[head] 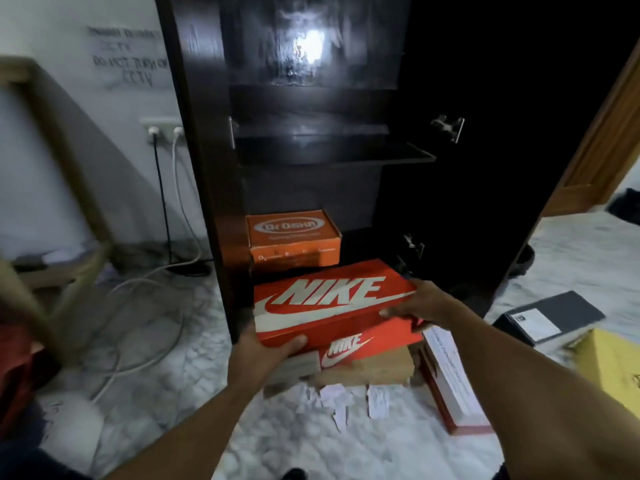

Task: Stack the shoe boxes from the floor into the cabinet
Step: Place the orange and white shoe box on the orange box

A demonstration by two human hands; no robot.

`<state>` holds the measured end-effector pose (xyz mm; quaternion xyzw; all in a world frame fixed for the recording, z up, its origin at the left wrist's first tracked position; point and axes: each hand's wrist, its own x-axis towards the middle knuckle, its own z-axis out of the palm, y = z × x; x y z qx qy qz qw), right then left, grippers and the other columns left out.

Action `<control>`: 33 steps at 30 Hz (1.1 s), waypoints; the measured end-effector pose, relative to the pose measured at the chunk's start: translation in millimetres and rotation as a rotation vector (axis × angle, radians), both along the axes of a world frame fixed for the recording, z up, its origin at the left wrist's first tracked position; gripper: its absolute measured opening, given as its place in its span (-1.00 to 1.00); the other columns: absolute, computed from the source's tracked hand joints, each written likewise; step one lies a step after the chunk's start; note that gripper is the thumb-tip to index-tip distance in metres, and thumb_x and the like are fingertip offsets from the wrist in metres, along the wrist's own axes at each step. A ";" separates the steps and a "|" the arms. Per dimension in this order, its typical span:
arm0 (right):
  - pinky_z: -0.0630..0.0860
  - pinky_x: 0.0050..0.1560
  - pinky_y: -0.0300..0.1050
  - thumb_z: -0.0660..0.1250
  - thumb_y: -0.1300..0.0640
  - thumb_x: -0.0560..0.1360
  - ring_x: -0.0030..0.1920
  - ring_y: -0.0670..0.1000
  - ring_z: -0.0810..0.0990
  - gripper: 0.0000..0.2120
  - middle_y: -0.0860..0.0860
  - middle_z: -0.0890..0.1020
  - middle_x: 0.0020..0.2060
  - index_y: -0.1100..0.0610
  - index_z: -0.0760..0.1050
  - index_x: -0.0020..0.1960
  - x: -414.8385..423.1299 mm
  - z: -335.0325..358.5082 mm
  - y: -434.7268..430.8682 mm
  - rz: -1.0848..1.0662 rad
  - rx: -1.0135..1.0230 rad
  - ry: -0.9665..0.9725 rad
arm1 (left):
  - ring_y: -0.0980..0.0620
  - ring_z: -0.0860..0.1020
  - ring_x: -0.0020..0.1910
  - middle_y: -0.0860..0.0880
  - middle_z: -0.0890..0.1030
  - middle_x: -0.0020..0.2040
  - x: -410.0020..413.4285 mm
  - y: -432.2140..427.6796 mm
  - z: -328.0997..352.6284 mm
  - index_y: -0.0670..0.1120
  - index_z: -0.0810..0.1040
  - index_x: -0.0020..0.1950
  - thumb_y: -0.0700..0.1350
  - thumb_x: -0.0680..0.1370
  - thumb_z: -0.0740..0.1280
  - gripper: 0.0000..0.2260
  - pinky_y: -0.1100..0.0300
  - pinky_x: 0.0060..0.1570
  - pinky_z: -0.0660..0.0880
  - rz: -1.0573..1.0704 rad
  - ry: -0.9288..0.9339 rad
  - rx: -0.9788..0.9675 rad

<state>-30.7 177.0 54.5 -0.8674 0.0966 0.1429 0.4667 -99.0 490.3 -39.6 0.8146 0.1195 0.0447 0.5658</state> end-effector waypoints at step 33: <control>0.37 0.40 0.04 0.69 0.03 0.18 0.35 0.14 0.40 -0.05 0.13 0.34 0.33 0.12 0.26 0.43 353.5 -133.7 113.3 -0.438 0.251 -0.657 | -0.24 0.37 0.32 -0.25 0.29 0.36 373.9 -31.5 -34.0 -0.24 0.29 0.36 -0.18 0.43 0.53 -0.38 -0.13 0.33 0.38 0.770 -0.323 -0.017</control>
